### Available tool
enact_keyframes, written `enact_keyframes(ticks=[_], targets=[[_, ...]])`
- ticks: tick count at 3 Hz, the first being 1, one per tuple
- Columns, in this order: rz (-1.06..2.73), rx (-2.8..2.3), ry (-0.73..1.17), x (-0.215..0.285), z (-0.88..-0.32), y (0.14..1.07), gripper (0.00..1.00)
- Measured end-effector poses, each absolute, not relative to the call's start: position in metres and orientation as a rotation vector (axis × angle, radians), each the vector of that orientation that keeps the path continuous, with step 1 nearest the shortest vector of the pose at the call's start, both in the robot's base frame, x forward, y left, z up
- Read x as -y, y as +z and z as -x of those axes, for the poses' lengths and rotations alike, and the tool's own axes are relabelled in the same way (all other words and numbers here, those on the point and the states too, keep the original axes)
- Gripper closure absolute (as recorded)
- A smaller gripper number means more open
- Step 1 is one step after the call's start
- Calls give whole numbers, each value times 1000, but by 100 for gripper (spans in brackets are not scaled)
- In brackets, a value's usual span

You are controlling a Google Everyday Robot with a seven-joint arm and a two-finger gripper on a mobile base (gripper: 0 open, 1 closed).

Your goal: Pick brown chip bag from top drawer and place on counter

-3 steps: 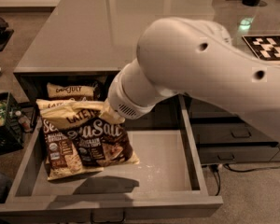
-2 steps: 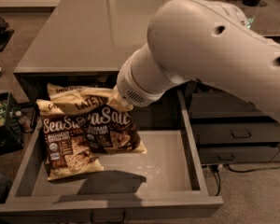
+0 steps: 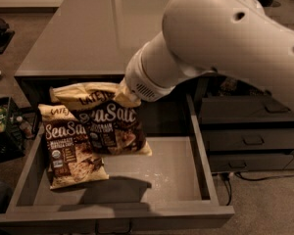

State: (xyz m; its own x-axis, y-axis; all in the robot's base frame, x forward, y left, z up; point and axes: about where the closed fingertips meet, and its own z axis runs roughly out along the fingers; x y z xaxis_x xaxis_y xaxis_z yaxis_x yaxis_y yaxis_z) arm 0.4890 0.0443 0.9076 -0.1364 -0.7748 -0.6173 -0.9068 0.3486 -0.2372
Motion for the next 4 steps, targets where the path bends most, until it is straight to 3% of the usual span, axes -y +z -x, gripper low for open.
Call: enact_keyframes(ticks=[1,2,4], targets=[[1410,-1936,249,-30,-529,929,100],[1343,-1930,167,-8,-606,971,100],[1317,-1862,136,-3,-612,1008,100]])
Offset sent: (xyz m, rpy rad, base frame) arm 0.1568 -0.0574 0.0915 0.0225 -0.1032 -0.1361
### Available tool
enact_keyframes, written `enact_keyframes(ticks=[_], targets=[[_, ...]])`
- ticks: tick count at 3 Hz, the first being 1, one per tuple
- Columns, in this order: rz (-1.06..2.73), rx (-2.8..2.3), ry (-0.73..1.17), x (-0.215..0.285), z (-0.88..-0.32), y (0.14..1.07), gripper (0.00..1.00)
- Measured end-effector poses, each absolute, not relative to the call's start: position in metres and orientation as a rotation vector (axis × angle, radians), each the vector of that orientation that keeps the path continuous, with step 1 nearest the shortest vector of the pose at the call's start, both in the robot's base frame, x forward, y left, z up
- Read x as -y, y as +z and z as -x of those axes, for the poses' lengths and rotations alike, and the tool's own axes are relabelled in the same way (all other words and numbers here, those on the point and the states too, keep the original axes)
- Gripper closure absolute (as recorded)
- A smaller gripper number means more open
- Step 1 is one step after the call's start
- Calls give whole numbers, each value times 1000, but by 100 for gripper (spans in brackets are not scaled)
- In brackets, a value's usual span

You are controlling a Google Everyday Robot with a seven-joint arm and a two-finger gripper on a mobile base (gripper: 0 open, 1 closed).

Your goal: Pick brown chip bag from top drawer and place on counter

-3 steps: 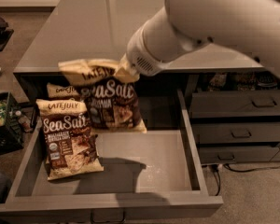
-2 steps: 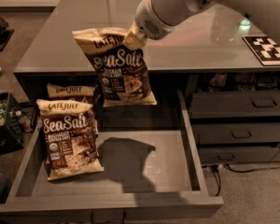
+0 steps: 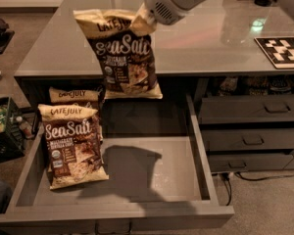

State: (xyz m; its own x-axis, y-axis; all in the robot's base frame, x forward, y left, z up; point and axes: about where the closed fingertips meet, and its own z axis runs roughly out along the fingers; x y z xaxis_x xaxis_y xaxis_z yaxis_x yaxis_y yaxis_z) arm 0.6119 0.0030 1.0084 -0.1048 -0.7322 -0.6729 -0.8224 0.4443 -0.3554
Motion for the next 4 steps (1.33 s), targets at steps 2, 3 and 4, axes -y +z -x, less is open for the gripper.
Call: enact_keyframes(ticks=[2,3,4], targets=[[1245,-1801,-27,35,-653,1092,100],[1220,-1815,-72,52,-689,1109,100],[1205,-1847,-68,58,-728,1106,100]])
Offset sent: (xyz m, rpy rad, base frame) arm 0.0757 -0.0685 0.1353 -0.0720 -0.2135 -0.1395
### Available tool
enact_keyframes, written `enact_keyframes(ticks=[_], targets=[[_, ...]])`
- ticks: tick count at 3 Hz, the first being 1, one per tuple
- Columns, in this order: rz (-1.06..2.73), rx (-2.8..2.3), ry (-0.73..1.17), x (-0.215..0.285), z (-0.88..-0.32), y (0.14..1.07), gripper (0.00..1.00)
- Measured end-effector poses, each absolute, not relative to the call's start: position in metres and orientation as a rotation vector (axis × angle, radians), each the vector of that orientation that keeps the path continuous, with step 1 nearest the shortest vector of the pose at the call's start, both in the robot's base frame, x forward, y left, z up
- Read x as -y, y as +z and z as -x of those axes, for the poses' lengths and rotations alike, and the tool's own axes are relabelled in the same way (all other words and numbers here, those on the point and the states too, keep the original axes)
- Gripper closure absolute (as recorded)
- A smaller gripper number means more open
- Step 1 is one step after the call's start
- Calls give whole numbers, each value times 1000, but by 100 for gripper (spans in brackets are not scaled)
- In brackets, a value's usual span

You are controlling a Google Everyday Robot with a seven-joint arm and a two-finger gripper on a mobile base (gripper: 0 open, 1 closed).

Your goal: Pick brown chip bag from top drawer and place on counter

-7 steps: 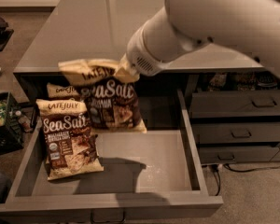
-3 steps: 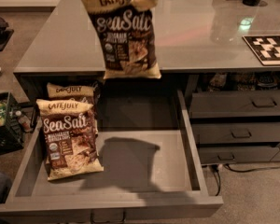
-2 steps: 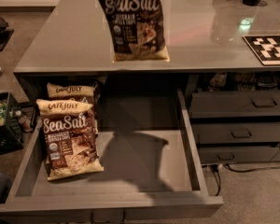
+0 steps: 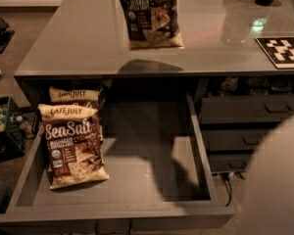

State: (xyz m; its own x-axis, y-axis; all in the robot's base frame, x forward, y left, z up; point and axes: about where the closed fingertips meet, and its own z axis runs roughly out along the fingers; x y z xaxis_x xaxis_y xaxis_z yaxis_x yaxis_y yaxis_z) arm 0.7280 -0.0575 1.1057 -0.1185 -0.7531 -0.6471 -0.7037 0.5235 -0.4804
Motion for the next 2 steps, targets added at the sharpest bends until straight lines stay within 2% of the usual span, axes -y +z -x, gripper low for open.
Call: enact_keyframes(ticks=[2], targets=[[1245,-1908,-36,42,-780,1073,100]])
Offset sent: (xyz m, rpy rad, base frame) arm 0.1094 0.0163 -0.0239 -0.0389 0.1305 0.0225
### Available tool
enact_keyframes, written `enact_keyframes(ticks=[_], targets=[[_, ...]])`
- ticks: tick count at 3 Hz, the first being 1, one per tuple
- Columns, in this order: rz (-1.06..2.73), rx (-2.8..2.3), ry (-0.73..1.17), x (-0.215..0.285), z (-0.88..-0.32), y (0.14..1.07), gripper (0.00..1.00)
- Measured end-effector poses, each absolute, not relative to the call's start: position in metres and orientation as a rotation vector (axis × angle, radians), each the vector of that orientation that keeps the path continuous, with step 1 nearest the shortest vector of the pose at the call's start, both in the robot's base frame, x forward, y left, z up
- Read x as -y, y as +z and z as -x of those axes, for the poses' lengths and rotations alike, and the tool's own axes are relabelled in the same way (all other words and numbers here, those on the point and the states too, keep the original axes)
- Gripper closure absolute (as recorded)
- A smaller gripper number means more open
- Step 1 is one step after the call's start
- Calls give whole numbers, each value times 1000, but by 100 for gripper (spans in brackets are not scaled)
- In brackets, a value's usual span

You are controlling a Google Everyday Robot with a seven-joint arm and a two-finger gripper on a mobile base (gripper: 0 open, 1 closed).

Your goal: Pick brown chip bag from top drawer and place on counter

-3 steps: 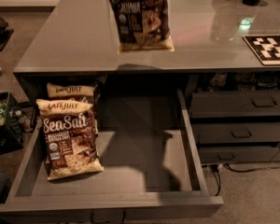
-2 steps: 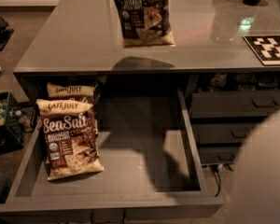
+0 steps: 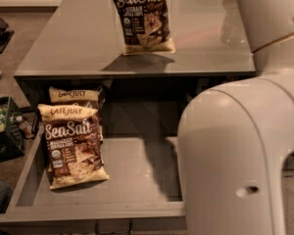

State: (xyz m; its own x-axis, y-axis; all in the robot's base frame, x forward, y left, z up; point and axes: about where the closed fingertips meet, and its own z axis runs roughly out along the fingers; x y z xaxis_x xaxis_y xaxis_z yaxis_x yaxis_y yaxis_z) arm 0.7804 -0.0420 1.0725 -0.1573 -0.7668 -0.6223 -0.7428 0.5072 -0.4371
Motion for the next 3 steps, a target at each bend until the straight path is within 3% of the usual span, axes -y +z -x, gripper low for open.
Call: enact_keyframes(ticks=[2,3], targets=[[1326,-1932,30,7,-803,1028,100],[1327,-1932,32,7,-804,1026,81]])
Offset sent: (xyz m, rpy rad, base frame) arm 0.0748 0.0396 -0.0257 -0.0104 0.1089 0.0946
